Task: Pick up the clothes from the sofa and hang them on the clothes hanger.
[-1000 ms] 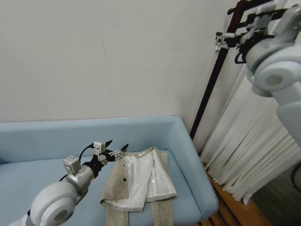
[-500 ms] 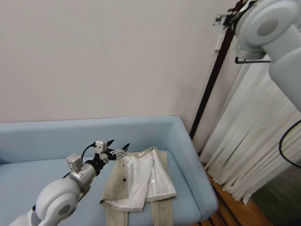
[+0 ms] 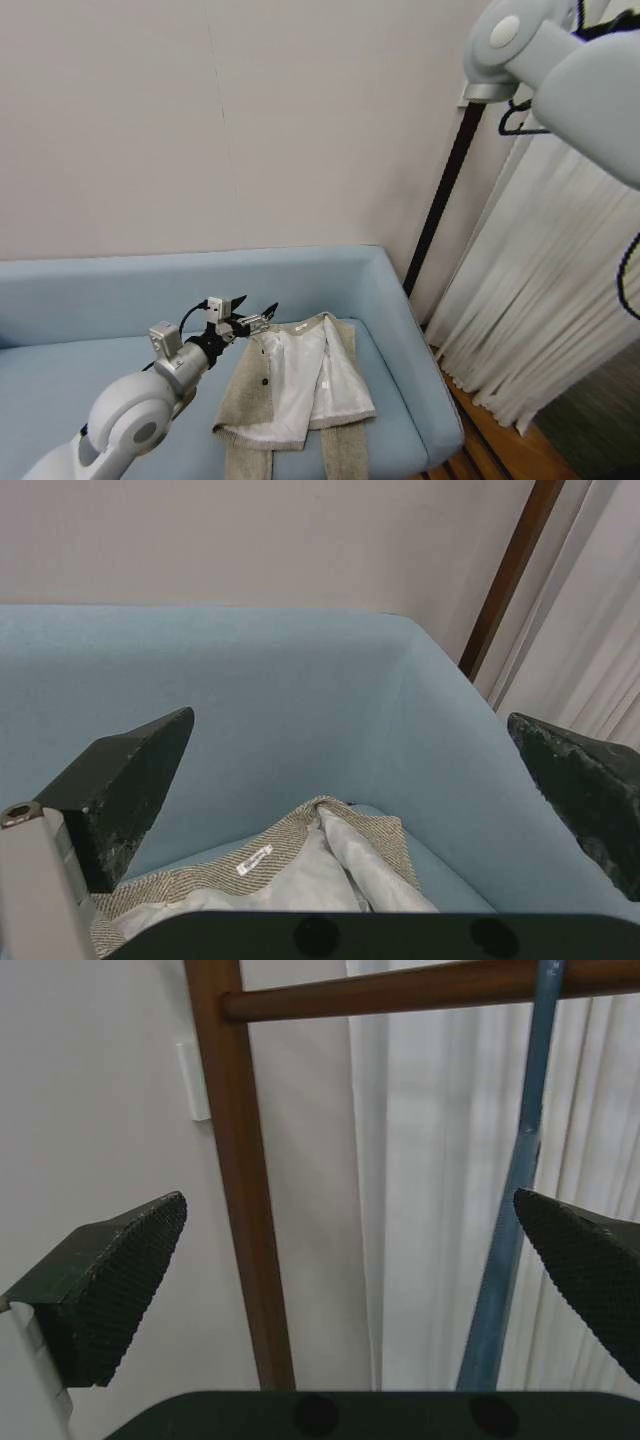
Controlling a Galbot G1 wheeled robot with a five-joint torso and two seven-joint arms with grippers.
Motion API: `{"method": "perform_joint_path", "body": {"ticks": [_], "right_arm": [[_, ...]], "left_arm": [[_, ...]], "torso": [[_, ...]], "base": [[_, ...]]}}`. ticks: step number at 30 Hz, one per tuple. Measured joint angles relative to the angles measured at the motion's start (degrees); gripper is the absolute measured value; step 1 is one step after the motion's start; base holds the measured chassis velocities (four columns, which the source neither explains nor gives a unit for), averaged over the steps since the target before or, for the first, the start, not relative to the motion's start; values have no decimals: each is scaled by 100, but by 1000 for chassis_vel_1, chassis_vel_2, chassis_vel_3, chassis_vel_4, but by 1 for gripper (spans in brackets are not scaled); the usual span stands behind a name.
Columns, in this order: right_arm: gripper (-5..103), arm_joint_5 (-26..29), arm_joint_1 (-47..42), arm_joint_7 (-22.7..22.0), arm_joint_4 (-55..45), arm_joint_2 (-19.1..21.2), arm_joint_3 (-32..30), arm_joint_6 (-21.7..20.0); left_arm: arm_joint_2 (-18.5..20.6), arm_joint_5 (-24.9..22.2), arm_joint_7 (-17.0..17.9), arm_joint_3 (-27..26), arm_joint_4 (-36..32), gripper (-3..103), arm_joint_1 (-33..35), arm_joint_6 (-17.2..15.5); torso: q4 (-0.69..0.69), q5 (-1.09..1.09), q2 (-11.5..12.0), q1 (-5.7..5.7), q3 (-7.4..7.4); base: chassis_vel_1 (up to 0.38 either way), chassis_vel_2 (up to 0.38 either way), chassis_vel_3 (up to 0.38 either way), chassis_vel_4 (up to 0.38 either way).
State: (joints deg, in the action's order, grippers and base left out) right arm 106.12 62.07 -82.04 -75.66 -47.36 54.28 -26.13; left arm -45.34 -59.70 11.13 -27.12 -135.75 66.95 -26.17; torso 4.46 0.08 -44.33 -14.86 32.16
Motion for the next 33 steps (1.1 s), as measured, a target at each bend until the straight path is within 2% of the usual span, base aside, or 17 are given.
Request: {"method": "perform_joint_path", "body": {"ticks": [11,15,25,29,30,32,33], "right_arm": [[100,198,156,24,747,77,275,-8],[100,281,147,157,1157,9,281,-36],[103,343,-11,207,1362,-157,171,-41],[84,337,-63,218,1384,-169,176,-42],[84,337,-63,218,1384,-169,176,-42],[73,330,-94,218,1389,-167,179,-41],[73,330,-94,218,1389,-167,179,-41]], "left_arm": [[-90,-3,-127,28,16,100,3,-1],[-94,-4,-133,38,3,100,-8,-1],[-134,-4,-133,37,-9,100,26,1],[-167,-4,-146,50,10,100,35,2],[-167,-4,-146,50,10,100,35,2],[-190,-4,-160,91,29,100,7,2],[-190,-4,-160,91,29,100,7,2]], "torso": [[1,1,0,0,0],[1,2,0,0,0],[-2,0,0,0,1],[1,1,0,0,0],[1,1,0,0,0],[1,1,0,0,1],[1,1,0,0,1]], "base": [[0,0,0,0],[0,0,0,0],[0,0,0,0],[0,0,0,0],[0,0,0,0],[0,0,0,0],[0,0,0,0]]}}
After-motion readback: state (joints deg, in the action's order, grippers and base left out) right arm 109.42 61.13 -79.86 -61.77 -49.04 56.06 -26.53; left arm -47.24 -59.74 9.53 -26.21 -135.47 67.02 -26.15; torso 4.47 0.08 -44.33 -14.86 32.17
